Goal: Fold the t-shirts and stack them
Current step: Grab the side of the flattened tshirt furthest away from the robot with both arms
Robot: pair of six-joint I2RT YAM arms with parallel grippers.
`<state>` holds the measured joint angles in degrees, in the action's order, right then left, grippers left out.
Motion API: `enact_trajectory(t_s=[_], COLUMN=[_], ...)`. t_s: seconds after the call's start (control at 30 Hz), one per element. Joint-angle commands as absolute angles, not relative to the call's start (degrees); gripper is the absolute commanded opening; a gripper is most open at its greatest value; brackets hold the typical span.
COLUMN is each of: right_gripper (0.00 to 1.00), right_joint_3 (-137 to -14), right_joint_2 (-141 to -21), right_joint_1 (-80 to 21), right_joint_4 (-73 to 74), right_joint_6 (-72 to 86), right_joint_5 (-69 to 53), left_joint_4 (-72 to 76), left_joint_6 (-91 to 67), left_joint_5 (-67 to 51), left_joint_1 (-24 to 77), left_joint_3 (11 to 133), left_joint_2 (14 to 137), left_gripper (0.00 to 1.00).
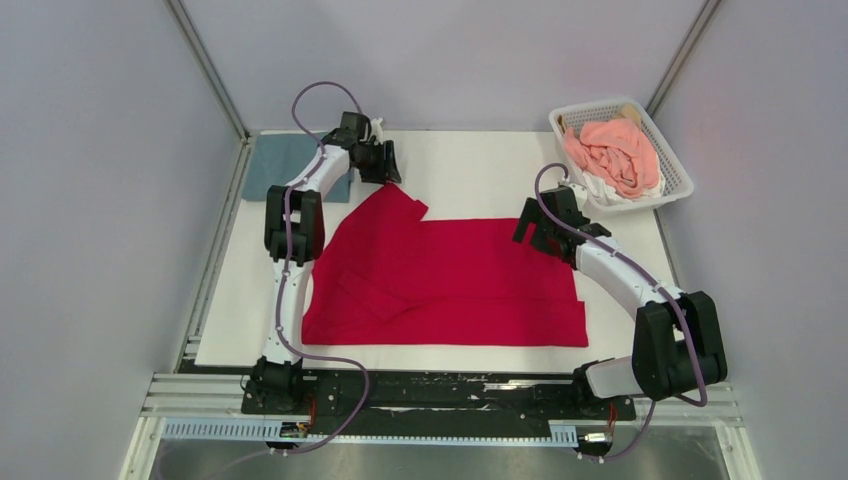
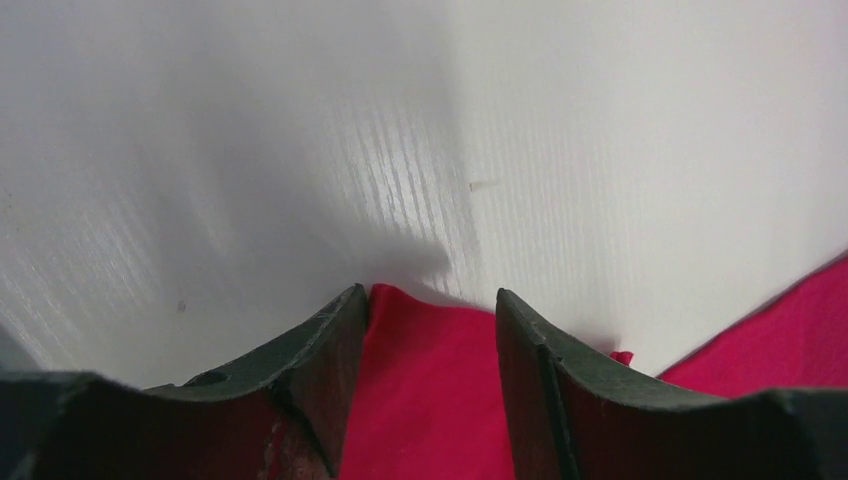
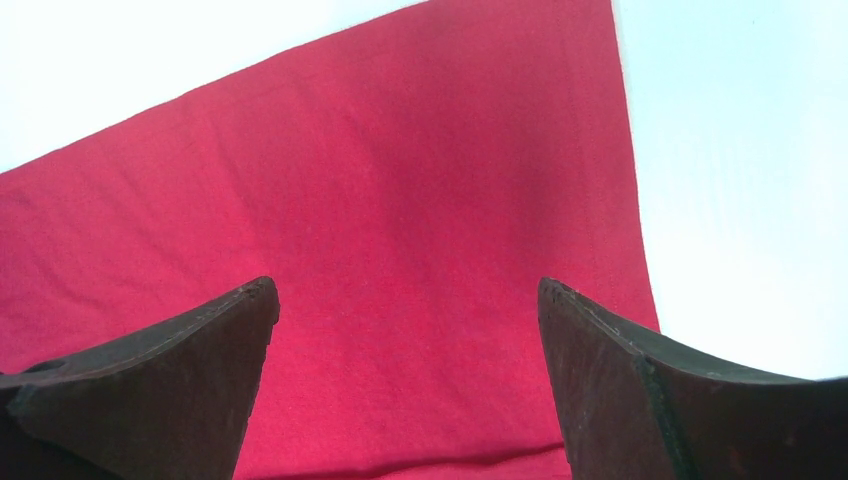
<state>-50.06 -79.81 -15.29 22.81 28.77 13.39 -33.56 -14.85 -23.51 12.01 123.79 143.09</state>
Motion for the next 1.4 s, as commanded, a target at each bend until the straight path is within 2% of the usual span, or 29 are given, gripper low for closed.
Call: enact_trajectory(t_s=[0.0, 0.13, 0.23, 0.43, 0.5, 0.53, 0.57, 0.73, 0.87, 1.17, 1.37], right_gripper=[1.00, 1.00, 1.00, 1.00, 1.00, 1.00, 1.00, 1.00, 1.00, 0.93, 0.88], right_joint_3=[-51.0, -50.8, -50.6, -50.4, -50.4, -50.5, -50.6, -53.5, -58.2, -74.2, -78.8], right_joint_2=[-79.5, -79.6, -79.6, -79.2, -79.1, -79.2, -79.4, -82.1, -88.1, -107.8, -113.7], right_joint_1=[-15.0, -15.0, -15.0, -14.9, -14.9, -15.0, -14.9, -14.9, -14.4, -11.0, -10.9], right_joint_4=[20.3, 20.0, 19.9, 19.8, 19.7, 19.6, 19.6, 19.5, 19.8, 26.4, 30.7], right_joint_6=[28.0, 28.1, 28.2, 28.2, 28.3, 28.4, 28.4, 27.7, 29.1, 32.5, 33.7], right_joint_5=[13.1, 12.7, 12.7, 13.4, 13.6, 13.7, 13.7, 17.3, 24.6, 37.6, 40.8], left_joint_4=[-41.9, -44.6, -45.3, -45.1, -45.2, -45.2, -45.1, -42.1, -32.2, -24.3, -21.3], left_joint_6=[-15.0, -15.0, -15.0, -14.5, -14.2, -14.2, -14.2, -17.2, -20.6, -22.2, -22.5], left_joint_5=[-19.5, -9.3, -6.6, -5.3, -5.0, -5.1, -5.2, -3.6, -4.7, -5.2, -7.0], left_joint_1=[13.8, 15.2, 15.9, 16.5, 16.7, 16.7, 16.6, 16.6, 16.7, 16.6, 16.7], left_joint_3=[120.9, 120.3, 120.6, 120.5, 120.5, 120.6, 120.6, 118.6, 109.9, 95.4, 90.2], left_joint_2=[142.3, 141.8, 142.0, 142.1, 142.1, 142.1, 142.1, 139.1, 131.2, 120.5, 115.7], left_gripper=[0.59, 0.59, 0.54, 0.30, 0.16, 0.04, 0.01, 0.00, 0.00, 0.00, 0.00])
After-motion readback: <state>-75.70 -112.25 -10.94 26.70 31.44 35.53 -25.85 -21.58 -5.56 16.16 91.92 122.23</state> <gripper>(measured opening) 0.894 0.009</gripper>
